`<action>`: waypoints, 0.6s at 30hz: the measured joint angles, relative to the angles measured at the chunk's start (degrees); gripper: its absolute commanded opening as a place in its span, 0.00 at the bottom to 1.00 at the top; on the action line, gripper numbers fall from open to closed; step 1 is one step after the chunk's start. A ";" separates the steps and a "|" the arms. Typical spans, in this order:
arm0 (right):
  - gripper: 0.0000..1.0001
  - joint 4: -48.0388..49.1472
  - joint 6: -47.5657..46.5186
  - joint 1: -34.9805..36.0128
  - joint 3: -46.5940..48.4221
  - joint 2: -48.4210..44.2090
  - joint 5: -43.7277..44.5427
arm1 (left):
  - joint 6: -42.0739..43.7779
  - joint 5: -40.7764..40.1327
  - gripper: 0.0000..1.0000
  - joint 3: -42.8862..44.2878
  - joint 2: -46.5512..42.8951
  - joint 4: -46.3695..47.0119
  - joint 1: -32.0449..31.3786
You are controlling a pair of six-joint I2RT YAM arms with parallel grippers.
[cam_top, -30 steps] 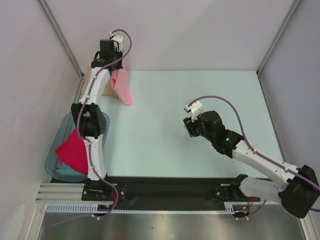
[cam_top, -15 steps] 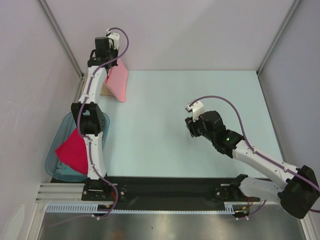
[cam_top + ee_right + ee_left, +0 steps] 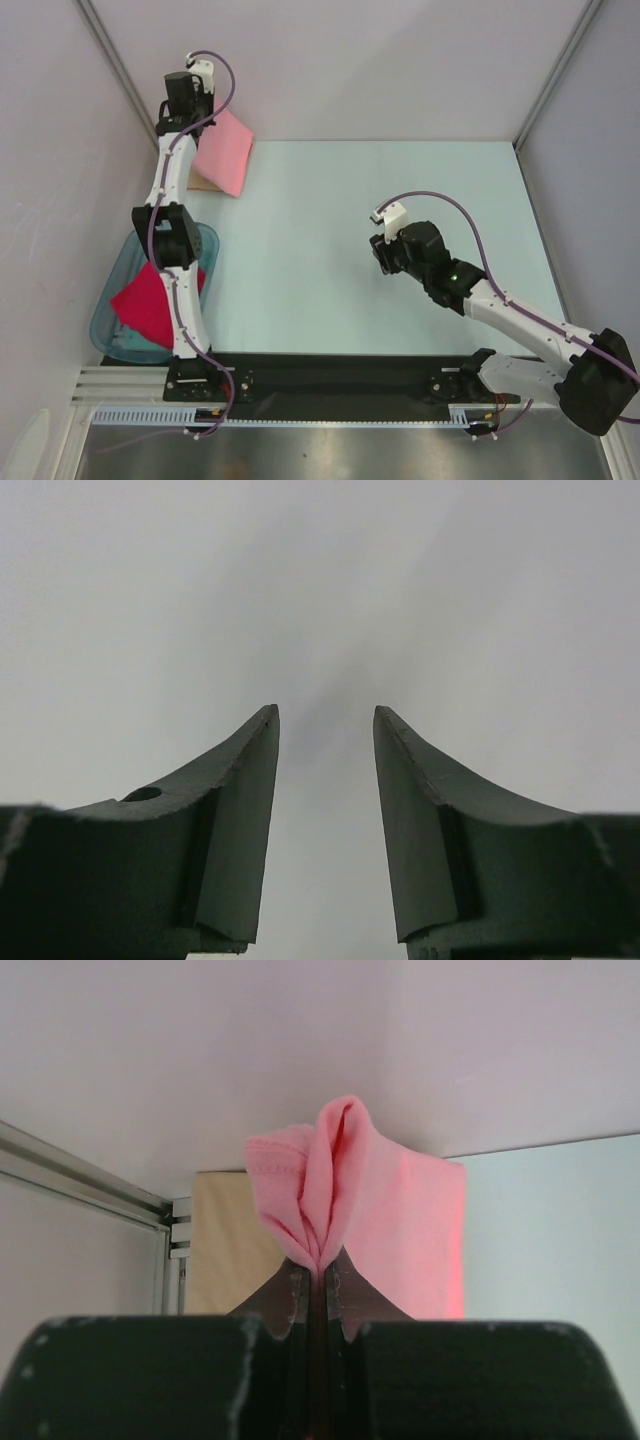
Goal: Fold and stack the t-shirts
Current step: Neatly place the folded tshirt to the corner
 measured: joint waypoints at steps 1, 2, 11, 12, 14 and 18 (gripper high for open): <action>0.47 0.00 0.00 -0.02 0.00 0.11 0.02 | -0.02 0.28 0.00 0.00 0.33 0.57 0.24; 0.47 0.00 0.00 -0.04 0.00 0.26 0.02 | -0.02 0.37 0.00 0.00 0.66 1.14 0.46; 0.47 0.00 0.00 -0.52 0.00 0.85 0.02 | -2.03 1.33 0.00 0.02 4.31 6.86 0.72; 0.47 0.00 0.00 -0.55 0.00 0.94 0.02 | -2.16 1.33 0.00 0.02 4.55 7.19 0.72; 0.47 0.00 0.02 -0.63 0.00 1.25 0.02 | -2.51 1.29 0.00 0.02 4.90 7.72 0.79; 0.47 0.00 0.22 -0.63 0.00 2.03 0.04 | -2.89 0.87 0.00 0.02 5.18 9.01 1.01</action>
